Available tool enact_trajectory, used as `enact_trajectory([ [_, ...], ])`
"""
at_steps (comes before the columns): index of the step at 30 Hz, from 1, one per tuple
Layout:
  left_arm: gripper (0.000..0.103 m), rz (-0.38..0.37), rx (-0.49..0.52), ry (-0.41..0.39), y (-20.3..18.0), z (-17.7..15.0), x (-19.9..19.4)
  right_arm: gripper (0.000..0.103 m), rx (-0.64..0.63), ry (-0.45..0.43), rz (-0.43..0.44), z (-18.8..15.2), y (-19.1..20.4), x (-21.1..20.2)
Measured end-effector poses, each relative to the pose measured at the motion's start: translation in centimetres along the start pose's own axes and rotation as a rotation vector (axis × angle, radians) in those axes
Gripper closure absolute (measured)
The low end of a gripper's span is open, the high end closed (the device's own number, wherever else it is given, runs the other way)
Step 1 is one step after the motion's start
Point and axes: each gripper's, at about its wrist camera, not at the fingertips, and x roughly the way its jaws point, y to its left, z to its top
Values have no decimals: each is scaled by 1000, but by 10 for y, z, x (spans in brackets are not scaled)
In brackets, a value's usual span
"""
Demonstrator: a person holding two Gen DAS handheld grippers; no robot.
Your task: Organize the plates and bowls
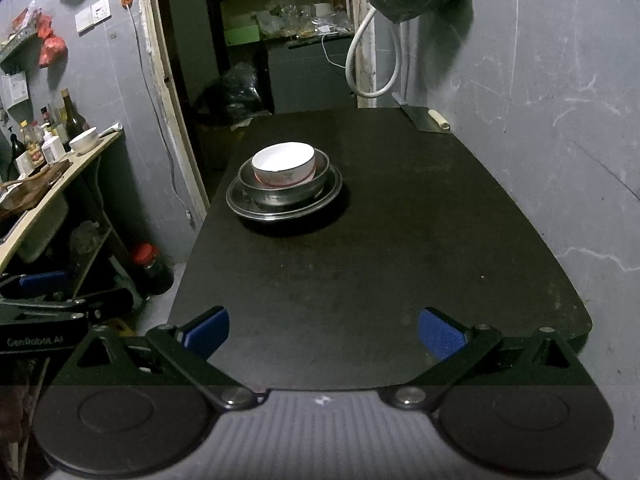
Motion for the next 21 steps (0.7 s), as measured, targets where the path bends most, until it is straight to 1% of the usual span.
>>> enact_trajectory([
  [7,1,6,-24,38,-4,-2,2,0,3,6,21,2,-7,4],
  [21,1,13,-22,29,-12,0,2,0,-2,-9,30,4,-9,1],
])
